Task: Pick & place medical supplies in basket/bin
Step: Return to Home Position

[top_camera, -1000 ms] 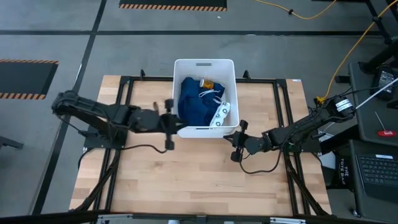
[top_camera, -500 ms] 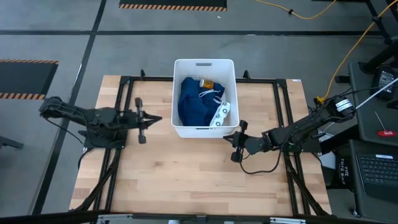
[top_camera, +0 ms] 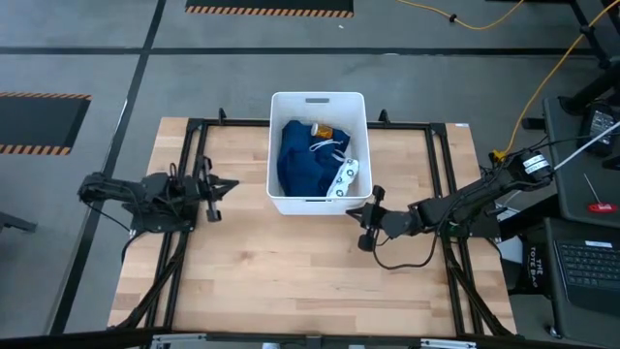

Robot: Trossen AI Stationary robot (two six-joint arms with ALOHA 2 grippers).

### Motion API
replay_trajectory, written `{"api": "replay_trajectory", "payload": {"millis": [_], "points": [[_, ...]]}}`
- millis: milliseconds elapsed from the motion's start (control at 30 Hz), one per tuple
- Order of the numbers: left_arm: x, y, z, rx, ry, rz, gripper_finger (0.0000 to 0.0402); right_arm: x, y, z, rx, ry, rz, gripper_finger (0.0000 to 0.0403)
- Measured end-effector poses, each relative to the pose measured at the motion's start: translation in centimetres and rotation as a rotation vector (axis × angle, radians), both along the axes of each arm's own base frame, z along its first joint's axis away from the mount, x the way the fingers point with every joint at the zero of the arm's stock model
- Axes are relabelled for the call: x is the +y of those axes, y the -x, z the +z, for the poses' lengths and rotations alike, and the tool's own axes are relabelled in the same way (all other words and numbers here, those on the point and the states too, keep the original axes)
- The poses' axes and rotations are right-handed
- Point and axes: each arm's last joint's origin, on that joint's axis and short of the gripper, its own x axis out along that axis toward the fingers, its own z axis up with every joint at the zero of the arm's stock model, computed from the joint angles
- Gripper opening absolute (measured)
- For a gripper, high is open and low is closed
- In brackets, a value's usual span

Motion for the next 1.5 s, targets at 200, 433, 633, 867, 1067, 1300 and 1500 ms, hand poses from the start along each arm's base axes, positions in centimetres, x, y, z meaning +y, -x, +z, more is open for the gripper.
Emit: {"api": "replay_trajectory", "payload": {"millis": [200, 433, 633, 867, 1067, 1300, 1500], "points": [[0.7, -0.5, -1.7, 0.033, 0.047, -0.002, 0.0001, 0.2, 0.1, 1.0, -0.062, -0.026, 0.014, 0.0018], [1.8, -0.4, -1.6, 0.013, 0.045, 0.015, 0.0001, 1.6, 1.5, 2.8, -0.118, -0.021, 0.107, 0.0003], [2.7, -0.3, -1.6, 0.012, 0.062, 0.071, 0.0001, 2.4, 3.2, 3.8, -0.132, -0.023, 0.161, 0.0008], [3.3, -0.1, -1.8, 0.013, 0.104, 0.117, 0.0002, 1.9, 6.0, 2.4, -0.231, -0.052, 0.201, 0.0004], [3.4, -0.1, -2.0, 0.026, 0.118, 0.130, 0.0001, 0.6, 8.8, 3.5, -0.354, -0.058, 0.232, 0.0002], [3.4, -0.1, -2.0, 0.027, 0.117, 0.130, 0.0012, -1.0, 11.4, 1.4, -0.418, -0.053, 0.256, 0.0002], [3.4, -0.1, -2.0, 0.027, 0.118, 0.130, 0.0014, -1.1, 12.4, 0.5, -0.451, -0.144, 0.441, 0.0002]]}}
